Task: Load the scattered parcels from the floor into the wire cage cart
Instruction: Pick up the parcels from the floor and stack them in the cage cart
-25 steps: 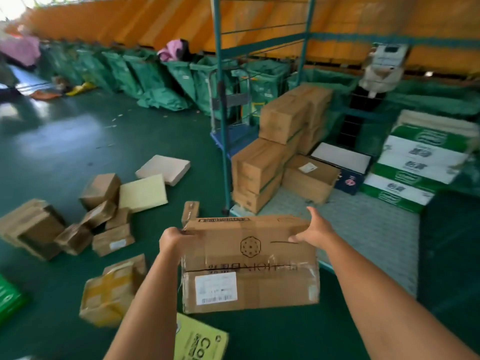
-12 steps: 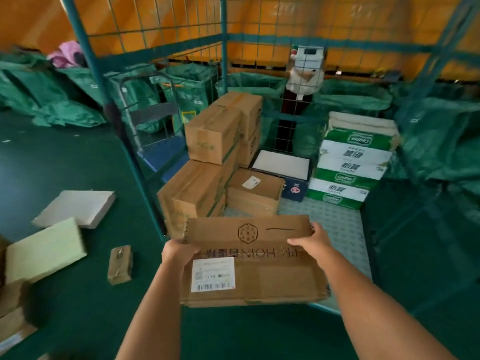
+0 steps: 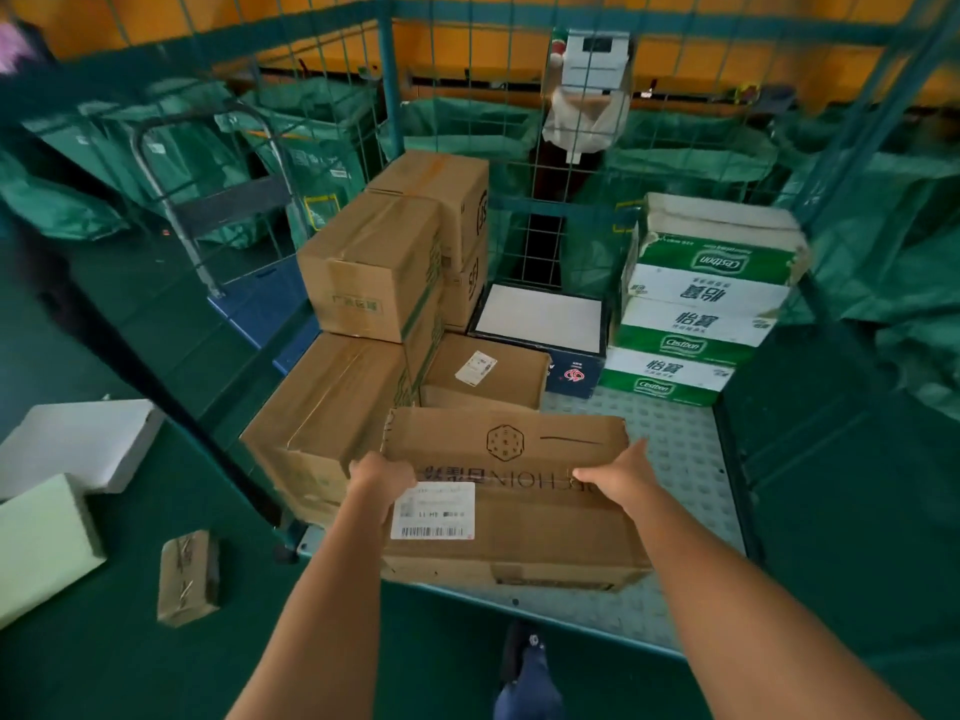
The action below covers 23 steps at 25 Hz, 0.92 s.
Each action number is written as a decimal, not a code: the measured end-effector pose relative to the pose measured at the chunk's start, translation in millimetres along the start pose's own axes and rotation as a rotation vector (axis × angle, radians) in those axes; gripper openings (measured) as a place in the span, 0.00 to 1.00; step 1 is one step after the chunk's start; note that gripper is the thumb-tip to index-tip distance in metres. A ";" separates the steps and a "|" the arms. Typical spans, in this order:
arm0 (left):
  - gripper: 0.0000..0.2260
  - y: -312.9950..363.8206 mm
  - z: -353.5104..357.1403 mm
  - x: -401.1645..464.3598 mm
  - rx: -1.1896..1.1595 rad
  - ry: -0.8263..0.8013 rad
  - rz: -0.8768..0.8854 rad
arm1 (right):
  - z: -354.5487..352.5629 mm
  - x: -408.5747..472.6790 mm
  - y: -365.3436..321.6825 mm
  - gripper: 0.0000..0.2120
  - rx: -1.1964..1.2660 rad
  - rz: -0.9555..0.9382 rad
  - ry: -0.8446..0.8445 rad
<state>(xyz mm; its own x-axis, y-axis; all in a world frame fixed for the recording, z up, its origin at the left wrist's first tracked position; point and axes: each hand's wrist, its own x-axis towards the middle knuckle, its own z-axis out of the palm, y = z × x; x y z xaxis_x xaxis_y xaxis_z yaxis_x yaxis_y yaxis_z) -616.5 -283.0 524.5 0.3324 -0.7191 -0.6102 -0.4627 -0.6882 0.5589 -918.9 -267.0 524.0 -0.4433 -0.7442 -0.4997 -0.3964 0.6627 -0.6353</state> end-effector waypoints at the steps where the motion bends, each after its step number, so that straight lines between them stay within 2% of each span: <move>1: 0.20 14.6 4.2 13.2 0.007 0.001 0.000 | 5.8 19.7 -4.7 0.56 -0.003 0.019 0.000; 5: 0.15 62.2 35.6 85.7 0.057 -0.005 -0.070 | 32.3 103.9 -15.9 0.53 -0.049 0.122 -0.014; 9: 0.19 85.8 69.7 162.5 0.059 -0.057 -0.171 | 65.4 179.6 -21.7 0.56 -0.097 0.192 -0.048; 12: 0.23 82.8 87.8 216.7 0.068 -0.069 -0.248 | 92.7 223.4 -21.4 0.54 -0.153 0.217 -0.089; 16: 0.16 85.3 108.1 284.9 0.088 -0.068 -0.226 | 139.6 277.3 -15.9 0.47 -0.204 0.238 -0.128; 23: 0.06 66.9 148.3 402.8 0.100 -0.081 -0.194 | 231.8 361.7 9.3 0.40 -0.242 0.269 -0.090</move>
<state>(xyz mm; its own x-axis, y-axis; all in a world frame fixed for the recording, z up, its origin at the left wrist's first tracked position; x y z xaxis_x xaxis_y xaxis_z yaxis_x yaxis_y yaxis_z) -635.4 -604.4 232.9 0.3581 -0.5613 -0.7461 -0.4771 -0.7969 0.3705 -896.6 -549.4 200.8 -0.4888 -0.5382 -0.6866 -0.4589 0.8280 -0.3224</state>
